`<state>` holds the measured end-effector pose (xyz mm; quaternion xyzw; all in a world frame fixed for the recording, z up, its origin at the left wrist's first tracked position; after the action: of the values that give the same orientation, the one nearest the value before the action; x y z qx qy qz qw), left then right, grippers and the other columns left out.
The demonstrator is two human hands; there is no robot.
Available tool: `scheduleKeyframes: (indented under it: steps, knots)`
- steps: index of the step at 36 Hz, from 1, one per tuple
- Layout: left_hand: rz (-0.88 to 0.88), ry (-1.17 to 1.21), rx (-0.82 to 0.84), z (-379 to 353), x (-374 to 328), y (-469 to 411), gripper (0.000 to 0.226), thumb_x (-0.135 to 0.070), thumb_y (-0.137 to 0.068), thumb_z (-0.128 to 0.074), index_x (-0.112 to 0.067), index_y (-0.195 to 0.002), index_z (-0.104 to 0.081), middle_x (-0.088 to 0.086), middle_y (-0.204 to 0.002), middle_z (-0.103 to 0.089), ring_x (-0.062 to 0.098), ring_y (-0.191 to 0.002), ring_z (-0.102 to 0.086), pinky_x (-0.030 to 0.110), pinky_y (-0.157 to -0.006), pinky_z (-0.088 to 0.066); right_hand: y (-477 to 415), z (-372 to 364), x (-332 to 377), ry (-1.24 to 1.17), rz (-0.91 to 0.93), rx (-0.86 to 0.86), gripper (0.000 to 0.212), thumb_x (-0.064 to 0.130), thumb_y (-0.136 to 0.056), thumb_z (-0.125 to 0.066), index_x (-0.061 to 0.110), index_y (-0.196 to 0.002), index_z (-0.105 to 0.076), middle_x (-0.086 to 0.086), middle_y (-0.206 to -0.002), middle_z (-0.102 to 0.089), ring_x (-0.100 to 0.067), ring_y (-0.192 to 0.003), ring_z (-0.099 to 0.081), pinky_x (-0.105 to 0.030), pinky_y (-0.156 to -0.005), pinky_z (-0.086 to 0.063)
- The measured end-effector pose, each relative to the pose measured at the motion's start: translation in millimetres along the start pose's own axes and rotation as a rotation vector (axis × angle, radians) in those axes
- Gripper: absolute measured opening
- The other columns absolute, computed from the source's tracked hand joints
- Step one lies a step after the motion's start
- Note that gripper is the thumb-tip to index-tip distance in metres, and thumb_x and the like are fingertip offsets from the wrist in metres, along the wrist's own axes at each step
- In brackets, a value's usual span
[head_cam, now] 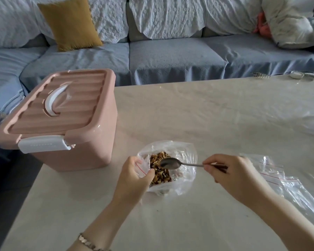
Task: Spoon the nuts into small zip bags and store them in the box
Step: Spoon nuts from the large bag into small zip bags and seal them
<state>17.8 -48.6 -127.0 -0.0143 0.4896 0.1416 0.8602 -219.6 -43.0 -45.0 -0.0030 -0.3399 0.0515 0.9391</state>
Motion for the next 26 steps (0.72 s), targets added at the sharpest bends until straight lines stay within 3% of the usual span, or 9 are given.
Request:
scheduleKeyframes:
  steps: [3,6,8,12,15,19,26]
  knots:
    - [-0.034,-0.017,0.063,-3.5,-0.6,2.6,0.021,-0.024,-0.075,-0.066,-0.024,-0.088,-0.05,-0.002,-0.094,-0.055,0.004,-0.084,-0.052,0.012,-0.062,-0.034,-4.9,-9.8,-0.4,0.158,-0.036,0.032,0.014,0.023,-0.089,-0.054,0.028,-0.088,-0.067,0.016,-0.055,-0.055,-0.012,-0.055,-0.052,-0.025,-0.051,-0.041]
    - [-0.049,-0.012,0.097,-5.8,-1.0,5.2,0.021,-0.023,-0.076,-0.066,-0.027,-0.087,-0.048,-0.003,-0.095,-0.056,0.008,-0.088,-0.052,0.012,-0.064,-0.034,-11.3,-19.2,3.5,0.274,-0.06,0.086,0.021,0.023,-0.091,-0.044,0.027,-0.099,-0.062,0.006,-0.069,-0.059,-0.018,-0.059,-0.047,-0.022,-0.047,-0.032]
    - [-0.056,-0.009,0.111,-6.9,-1.0,6.5,0.023,-0.024,-0.077,-0.066,-0.029,-0.087,-0.047,-0.004,-0.094,-0.056,0.009,-0.087,-0.052,0.011,-0.064,-0.034,-13.4,-22.5,8.0,0.289,-0.052,0.077,0.02,0.022,-0.091,-0.043,0.026,-0.101,-0.061,0.003,-0.074,-0.062,-0.018,-0.06,-0.048,-0.025,-0.048,-0.035]
    - [-0.038,0.025,0.137,-8.9,0.4,6.2,0.023,-0.027,-0.078,-0.067,-0.03,-0.089,-0.046,-0.004,-0.097,-0.056,0.0,-0.083,-0.051,0.009,-0.062,-0.035,-12.2,-30.1,12.4,0.077,-0.021,0.039,0.015,0.018,-0.091,-0.048,0.019,-0.09,-0.063,0.0,-0.068,-0.066,-0.019,-0.057,-0.059,-0.03,-0.053,-0.046]
    - [0.031,0.093,0.179,-12.2,4.7,5.8,0.029,-0.033,-0.076,-0.068,-0.024,-0.096,-0.05,-0.007,-0.097,-0.057,-0.004,-0.085,-0.051,0.005,-0.061,-0.036,-12.8,-40.4,9.3,-0.121,-0.058,0.045,0.024,0.02,-0.094,-0.047,0.014,-0.076,-0.062,0.003,-0.055,-0.061,-0.004,-0.041,-0.052,-0.019,-0.044,-0.039]
    - [0.089,0.238,0.203,-14.9,8.2,7.4,0.043,-0.04,-0.06,-0.062,-0.021,-0.097,-0.053,-0.004,-0.097,-0.061,0.008,-0.089,-0.056,0.009,-0.063,-0.038,-12.1,-49.2,0.0,-0.276,-0.11,-0.026,0.03,0.018,-0.095,-0.046,0.013,-0.071,-0.064,-0.002,-0.052,-0.061,-0.006,-0.039,-0.049,-0.017,-0.045,-0.038]
    - [0.072,0.292,0.19,-16.9,10.9,10.9,0.041,-0.039,-0.059,-0.062,-0.021,-0.095,-0.053,-0.005,-0.093,-0.061,0.005,-0.087,-0.056,0.014,-0.064,-0.037,-2.8,-50.5,-4.9,-0.296,-0.131,-0.019,0.031,0.019,-0.095,-0.045,0.016,-0.071,-0.064,-0.004,-0.055,-0.063,-0.01,-0.042,-0.055,-0.031,-0.052,-0.047]
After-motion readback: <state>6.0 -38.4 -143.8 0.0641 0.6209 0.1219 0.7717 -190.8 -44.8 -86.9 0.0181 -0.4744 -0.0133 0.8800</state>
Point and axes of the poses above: each hand's wrist, its own y-axis away from the middle knuckle, its own z-axis out of the back of the hand, x = y × z, the point moved 7 cm from there along -y, towards the middle knuckle
